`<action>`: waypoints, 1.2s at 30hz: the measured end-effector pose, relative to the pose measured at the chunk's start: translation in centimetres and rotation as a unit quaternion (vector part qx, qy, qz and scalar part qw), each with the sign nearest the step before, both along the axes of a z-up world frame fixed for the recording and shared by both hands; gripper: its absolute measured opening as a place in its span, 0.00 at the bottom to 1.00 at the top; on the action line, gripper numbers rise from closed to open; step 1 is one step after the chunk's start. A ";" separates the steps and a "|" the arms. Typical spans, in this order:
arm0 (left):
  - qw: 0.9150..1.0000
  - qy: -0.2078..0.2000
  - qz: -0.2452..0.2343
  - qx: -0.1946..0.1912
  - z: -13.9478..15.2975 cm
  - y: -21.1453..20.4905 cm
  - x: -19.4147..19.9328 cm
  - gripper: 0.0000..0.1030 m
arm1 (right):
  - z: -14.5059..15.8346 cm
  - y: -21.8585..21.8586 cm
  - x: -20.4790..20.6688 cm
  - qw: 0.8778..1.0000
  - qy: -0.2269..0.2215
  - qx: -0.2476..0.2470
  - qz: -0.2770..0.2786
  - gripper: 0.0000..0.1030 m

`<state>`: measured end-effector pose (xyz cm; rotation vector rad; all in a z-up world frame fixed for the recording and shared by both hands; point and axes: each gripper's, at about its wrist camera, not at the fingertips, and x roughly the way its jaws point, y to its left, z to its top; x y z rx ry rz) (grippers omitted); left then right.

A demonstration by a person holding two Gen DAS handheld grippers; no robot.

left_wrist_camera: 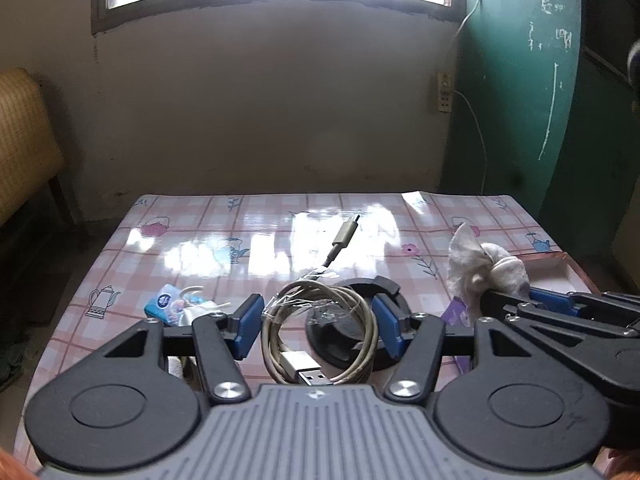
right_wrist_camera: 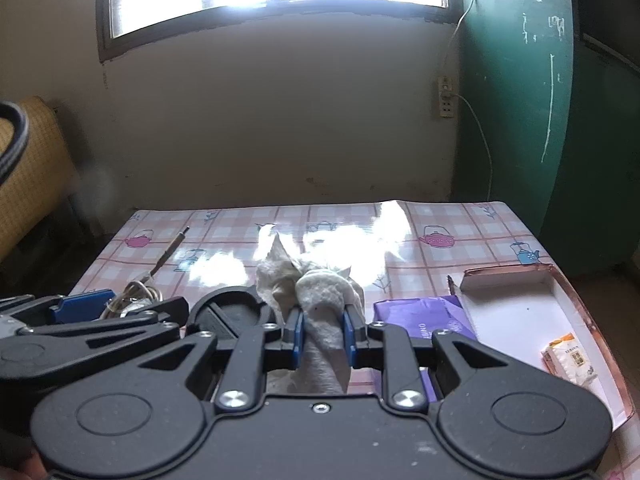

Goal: Organize soft objects
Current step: 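Carry the white cloth and the coiled cable toward the white box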

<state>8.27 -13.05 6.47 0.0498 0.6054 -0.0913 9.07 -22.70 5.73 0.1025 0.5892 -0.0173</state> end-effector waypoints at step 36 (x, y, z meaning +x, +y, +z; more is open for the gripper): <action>0.997 -0.003 -0.080 0.019 -0.6 -8.0 0.2 0.59 | -0.5 -8.3 -1.3 0.998 0.005 0.008 -0.068 0.24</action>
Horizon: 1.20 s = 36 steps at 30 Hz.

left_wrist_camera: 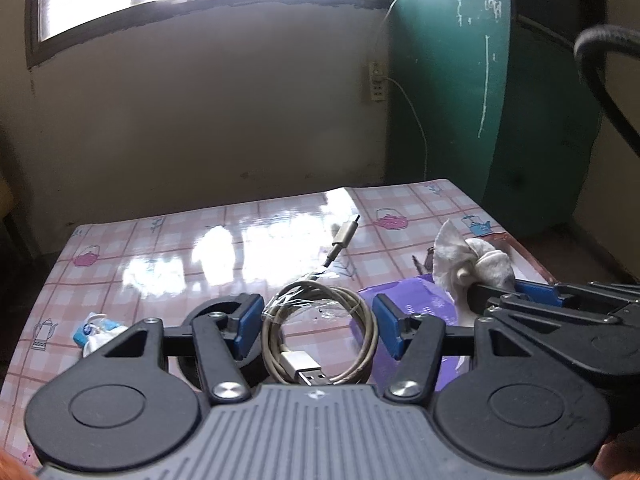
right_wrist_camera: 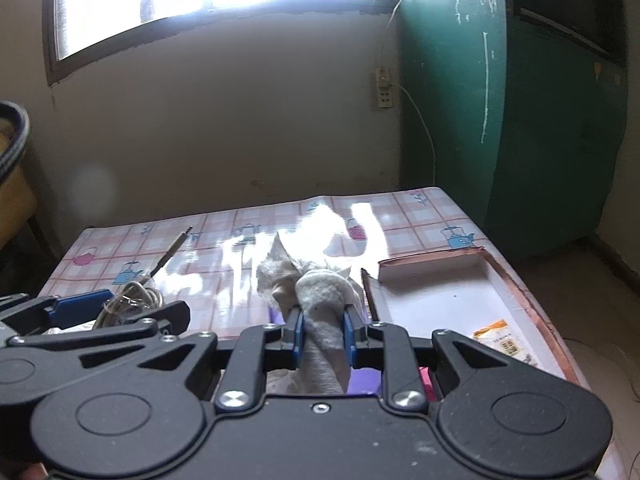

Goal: Organize soft objects
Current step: 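Carry the white cloth and the coiled cable toward the white box, then drop the cloth and cable into the white box, opening both grippers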

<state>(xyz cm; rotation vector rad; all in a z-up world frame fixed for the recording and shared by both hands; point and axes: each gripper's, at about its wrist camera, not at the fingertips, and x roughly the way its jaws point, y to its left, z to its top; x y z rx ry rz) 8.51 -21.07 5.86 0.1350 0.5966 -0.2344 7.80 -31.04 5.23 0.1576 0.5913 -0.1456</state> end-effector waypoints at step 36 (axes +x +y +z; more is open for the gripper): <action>0.994 0.013 -0.111 0.009 -3.3 -10.4 2.0 0.60 | -2.0 -11.4 -0.1 0.998 0.029 0.012 -0.053 0.24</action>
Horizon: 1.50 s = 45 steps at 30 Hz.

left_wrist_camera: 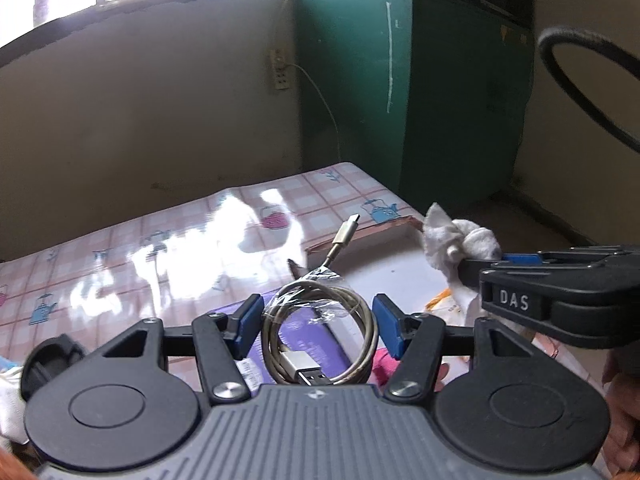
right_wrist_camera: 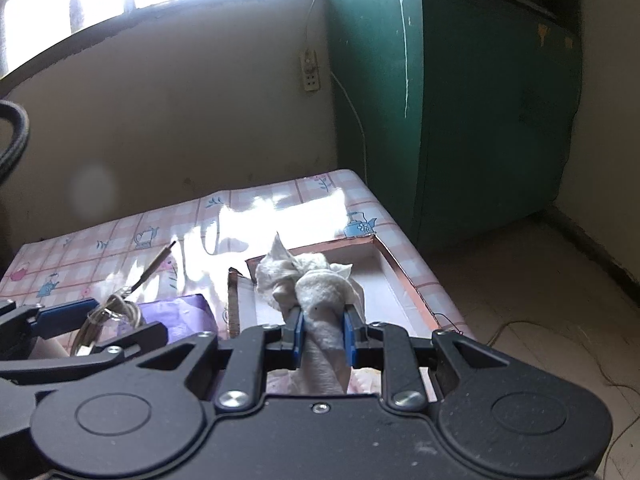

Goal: Organize soft objects
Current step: 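Drop the cloth and cable into the white box, opening both grippers, then move both grippers back toward the remaining cloths and mask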

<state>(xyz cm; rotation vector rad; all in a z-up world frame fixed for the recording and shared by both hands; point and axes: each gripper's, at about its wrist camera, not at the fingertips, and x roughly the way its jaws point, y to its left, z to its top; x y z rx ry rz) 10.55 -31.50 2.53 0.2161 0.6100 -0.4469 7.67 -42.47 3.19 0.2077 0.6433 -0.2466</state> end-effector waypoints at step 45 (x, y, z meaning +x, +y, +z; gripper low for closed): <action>0.993 0.038 0.101 -0.041 1.6 3.2 0.2 0.97 | 1.3 2.5 -0.7 0.999 0.033 -0.041 -0.009 0.77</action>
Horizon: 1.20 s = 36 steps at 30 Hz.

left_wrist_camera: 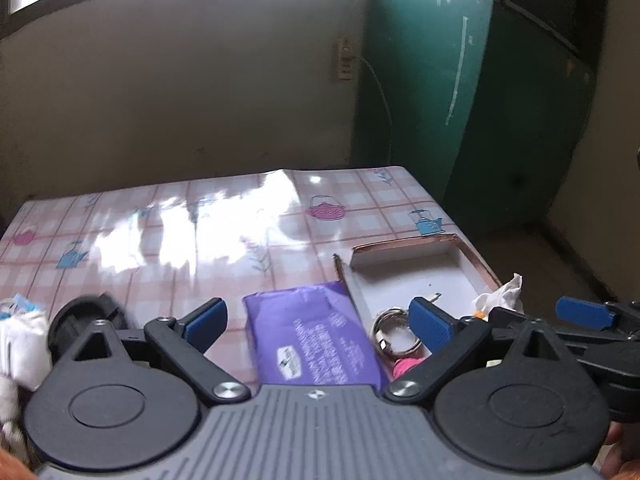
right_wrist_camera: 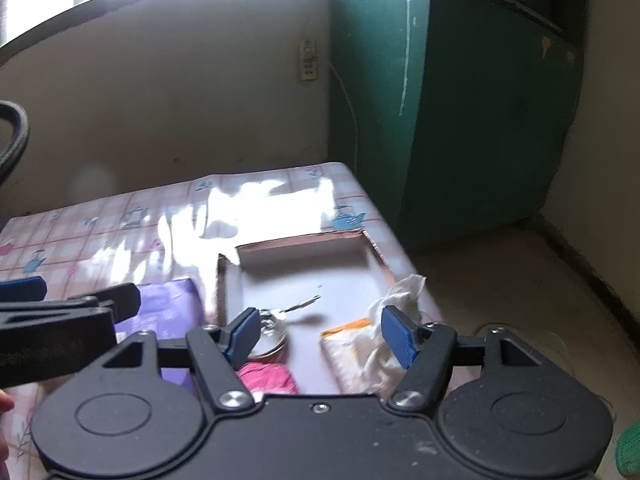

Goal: Organize soft objects
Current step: 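Move both grippers back toward the remaining cloths and mask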

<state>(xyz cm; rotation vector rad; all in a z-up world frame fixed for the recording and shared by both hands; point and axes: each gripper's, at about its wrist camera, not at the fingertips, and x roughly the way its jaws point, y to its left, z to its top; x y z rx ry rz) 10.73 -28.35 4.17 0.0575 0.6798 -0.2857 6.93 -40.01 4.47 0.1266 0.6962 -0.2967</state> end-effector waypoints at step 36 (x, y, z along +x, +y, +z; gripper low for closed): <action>0.994 -0.013 0.113 0.009 2.2 12.1 -3.7 0.97 | 2.3 13.5 1.0 0.994 0.002 0.001 0.106 0.77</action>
